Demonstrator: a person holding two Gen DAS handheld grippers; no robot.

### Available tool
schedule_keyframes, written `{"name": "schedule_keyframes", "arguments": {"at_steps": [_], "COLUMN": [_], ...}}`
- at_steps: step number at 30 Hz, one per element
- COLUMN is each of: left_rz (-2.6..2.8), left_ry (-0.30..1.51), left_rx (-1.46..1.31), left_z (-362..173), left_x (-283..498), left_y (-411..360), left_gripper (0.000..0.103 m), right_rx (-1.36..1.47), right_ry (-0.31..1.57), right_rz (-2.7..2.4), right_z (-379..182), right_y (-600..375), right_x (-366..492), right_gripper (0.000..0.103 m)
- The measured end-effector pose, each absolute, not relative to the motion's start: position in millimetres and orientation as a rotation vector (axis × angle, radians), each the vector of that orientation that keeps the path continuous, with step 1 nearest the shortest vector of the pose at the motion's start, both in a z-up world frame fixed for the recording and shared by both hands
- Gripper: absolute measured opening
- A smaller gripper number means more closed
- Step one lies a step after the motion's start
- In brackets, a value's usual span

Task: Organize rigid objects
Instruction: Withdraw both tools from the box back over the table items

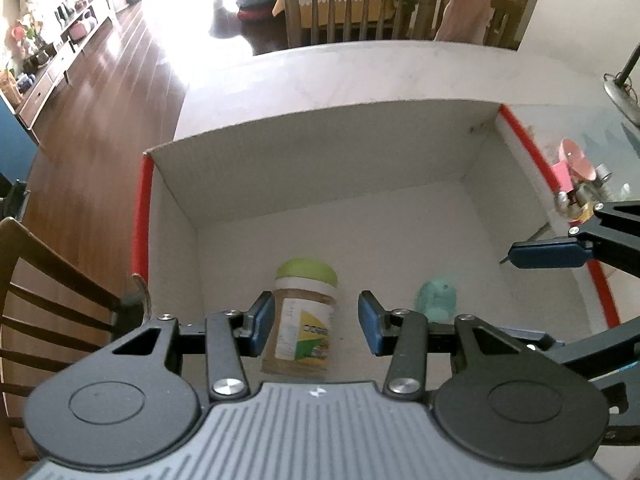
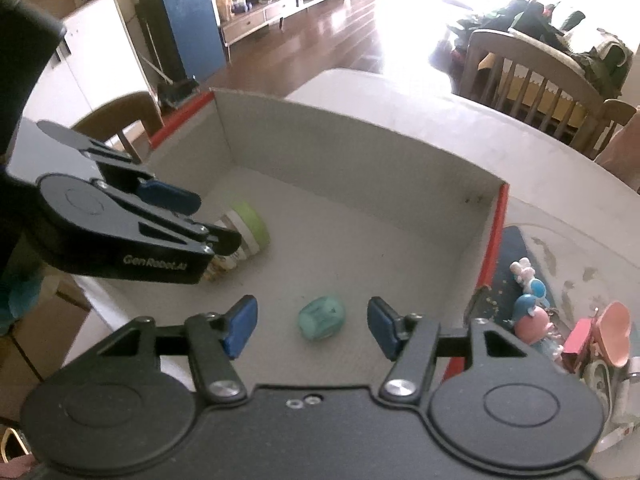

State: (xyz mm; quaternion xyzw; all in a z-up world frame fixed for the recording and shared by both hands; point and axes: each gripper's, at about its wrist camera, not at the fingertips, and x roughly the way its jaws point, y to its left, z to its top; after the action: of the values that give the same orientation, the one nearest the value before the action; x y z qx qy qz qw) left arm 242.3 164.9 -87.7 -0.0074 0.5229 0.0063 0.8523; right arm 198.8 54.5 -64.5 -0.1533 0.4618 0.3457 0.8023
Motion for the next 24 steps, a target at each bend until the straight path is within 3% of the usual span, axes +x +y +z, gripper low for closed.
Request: {"name": "schedule_keyframes", "arguments": {"at_steps": [10,13,20,24], "left_rz": [0.000,-0.003,-0.020,-0.028], "left_ry": [1.022,0.991,0.929,0.898], "left_rx": [-0.027,-0.029,-0.035,-0.034], "left_z": [-48.2,-37.2,-13.6,-6.2], "left_x": [215.3,208.5,194.2,187.0], "left_y": [157.4,153.5,139.3,130.0], "left_gripper": [0.045,0.054,0.056,0.063], "right_rx": [-0.251,-0.224,-0.171,-0.140], "right_ry": [0.926,0.902,0.832,0.798], "right_rz": [0.746,0.752,0.757,0.750], "right_z": [-32.5,-23.9,-1.4,9.1], "right_y": [28.4,19.3,-3.0,-16.0], "right_x": [182.1,176.3,160.3,152.4], "right_gripper": [0.062,0.064,0.070,0.075]}}
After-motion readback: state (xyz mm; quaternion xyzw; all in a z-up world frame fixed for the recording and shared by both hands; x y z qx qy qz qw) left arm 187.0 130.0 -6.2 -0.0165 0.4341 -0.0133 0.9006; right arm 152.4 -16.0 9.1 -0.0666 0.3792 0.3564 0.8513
